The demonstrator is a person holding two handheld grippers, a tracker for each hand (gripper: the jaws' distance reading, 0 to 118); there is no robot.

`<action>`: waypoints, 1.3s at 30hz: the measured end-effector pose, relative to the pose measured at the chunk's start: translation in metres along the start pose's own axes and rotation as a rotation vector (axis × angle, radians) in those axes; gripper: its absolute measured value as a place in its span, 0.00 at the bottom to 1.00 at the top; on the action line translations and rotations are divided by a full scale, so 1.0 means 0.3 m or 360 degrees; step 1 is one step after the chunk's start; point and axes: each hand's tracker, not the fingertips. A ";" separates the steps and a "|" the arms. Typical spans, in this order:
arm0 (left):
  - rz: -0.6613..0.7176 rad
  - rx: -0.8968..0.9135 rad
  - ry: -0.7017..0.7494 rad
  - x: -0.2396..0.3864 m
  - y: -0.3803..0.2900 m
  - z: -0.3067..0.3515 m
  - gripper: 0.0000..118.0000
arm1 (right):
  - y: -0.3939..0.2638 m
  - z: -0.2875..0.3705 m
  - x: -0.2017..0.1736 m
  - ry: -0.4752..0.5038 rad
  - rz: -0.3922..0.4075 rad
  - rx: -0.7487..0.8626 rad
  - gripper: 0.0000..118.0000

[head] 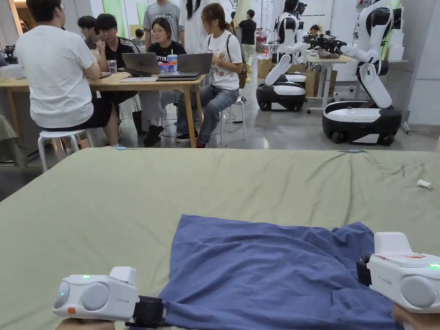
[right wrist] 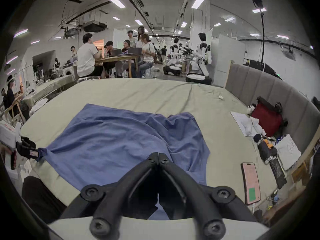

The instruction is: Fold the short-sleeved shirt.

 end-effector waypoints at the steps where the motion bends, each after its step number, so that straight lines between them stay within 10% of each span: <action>1: -0.0014 -0.0029 0.0005 0.002 0.000 -0.018 0.69 | -0.002 0.001 0.011 -0.0005 -0.0002 -0.0005 0.00; 3: -0.0038 -0.0133 0.0000 0.002 0.002 -0.066 0.01 | -0.009 0.021 0.042 -0.0032 -0.0001 -0.0019 0.00; 13: -0.0075 -0.0036 -0.0001 0.036 0.051 -0.009 0.02 | -0.072 0.058 0.289 -0.0090 -0.0048 -0.0152 0.00; 14: -0.0083 -0.0027 -0.0003 0.042 0.053 -0.007 0.02 | -0.090 0.062 0.315 -0.0025 -0.0096 -0.0190 0.08; 17: -0.0115 -0.0020 0.0002 0.087 0.042 0.018 0.02 | -0.142 0.039 0.346 -0.0047 -0.0112 -0.0317 0.97; 18: -0.0123 -0.0024 0.0008 0.094 0.039 0.016 0.02 | -0.169 0.030 0.352 -0.0035 -0.0103 -0.0310 0.99; 23: -0.0120 -0.0033 0.0022 0.117 0.018 0.029 0.02 | -0.256 -0.003 0.354 0.0078 -0.0120 -0.0328 0.84; 24: -0.0118 -0.0035 0.0025 0.114 0.019 0.036 0.02 | -0.271 -0.010 0.353 0.0129 -0.0119 -0.0350 0.70; 26: -0.0113 -0.0040 0.0025 0.116 0.011 0.039 0.02 | -0.296 -0.008 0.328 0.0206 -0.0141 -0.0353 0.07; 39: -0.0136 0.0079 0.0174 0.162 0.220 0.084 0.01 | -0.033 -0.006 0.312 0.0036 -0.0115 -0.0205 0.04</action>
